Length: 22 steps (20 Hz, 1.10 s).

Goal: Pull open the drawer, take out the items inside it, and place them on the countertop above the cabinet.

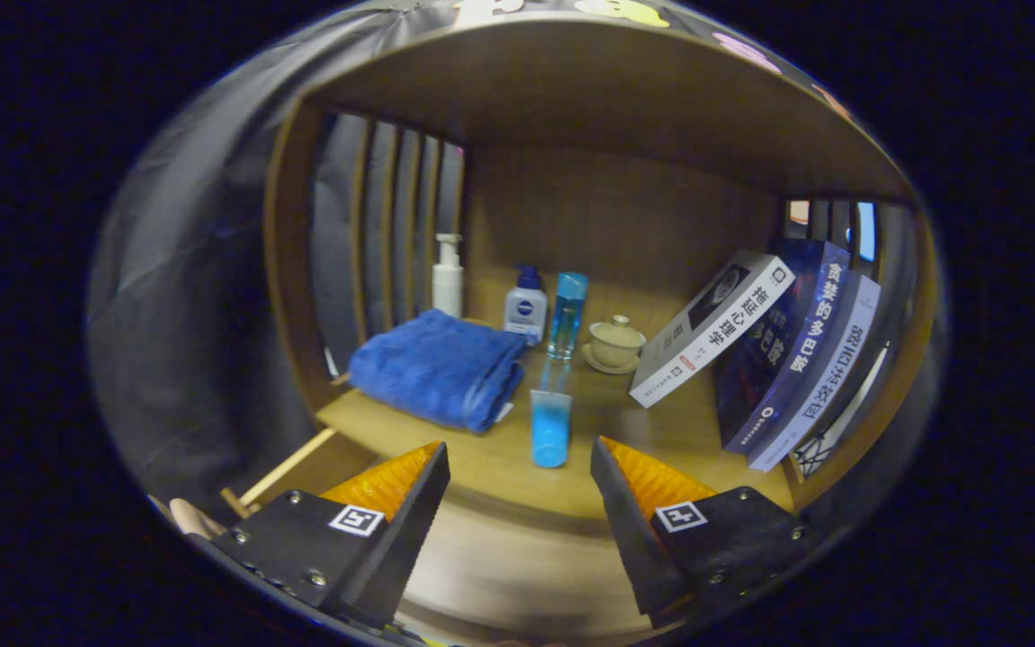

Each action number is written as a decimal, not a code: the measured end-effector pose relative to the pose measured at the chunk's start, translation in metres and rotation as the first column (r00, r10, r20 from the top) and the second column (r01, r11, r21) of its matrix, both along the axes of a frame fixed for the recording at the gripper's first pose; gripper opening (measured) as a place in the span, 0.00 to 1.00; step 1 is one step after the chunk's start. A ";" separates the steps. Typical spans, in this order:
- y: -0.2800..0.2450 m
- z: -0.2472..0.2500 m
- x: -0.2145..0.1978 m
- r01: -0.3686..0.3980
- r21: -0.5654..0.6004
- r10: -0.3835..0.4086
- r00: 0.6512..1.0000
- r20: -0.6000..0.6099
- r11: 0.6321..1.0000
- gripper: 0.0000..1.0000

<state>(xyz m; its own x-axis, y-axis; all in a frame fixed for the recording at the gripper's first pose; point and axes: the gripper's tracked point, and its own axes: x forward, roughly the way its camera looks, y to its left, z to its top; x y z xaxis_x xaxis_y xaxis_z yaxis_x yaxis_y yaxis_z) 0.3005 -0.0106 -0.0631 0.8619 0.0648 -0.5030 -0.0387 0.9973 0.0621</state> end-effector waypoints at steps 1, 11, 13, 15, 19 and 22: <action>0.010 0.007 -0.018 -0.027 0.023 0.026 1.000 0.016 0.999 0.94; 0.052 0.014 -0.135 -0.112 -0.031 0.116 0.982 0.150 0.993 0.94; 0.048 0.006 -0.149 -0.071 -0.013 0.072 0.985 0.157 0.997 0.94; 0.040 -0.009 -0.162 -0.014 -0.010 0.016 0.990 0.140 1.000 0.94; 0.020 -0.045 -0.181 0.106 -0.078 -0.096 0.988 0.118 0.991 0.95; 0.026 -0.068 -0.186 0.149 -0.057 -0.143 0.985 0.102 0.987 0.96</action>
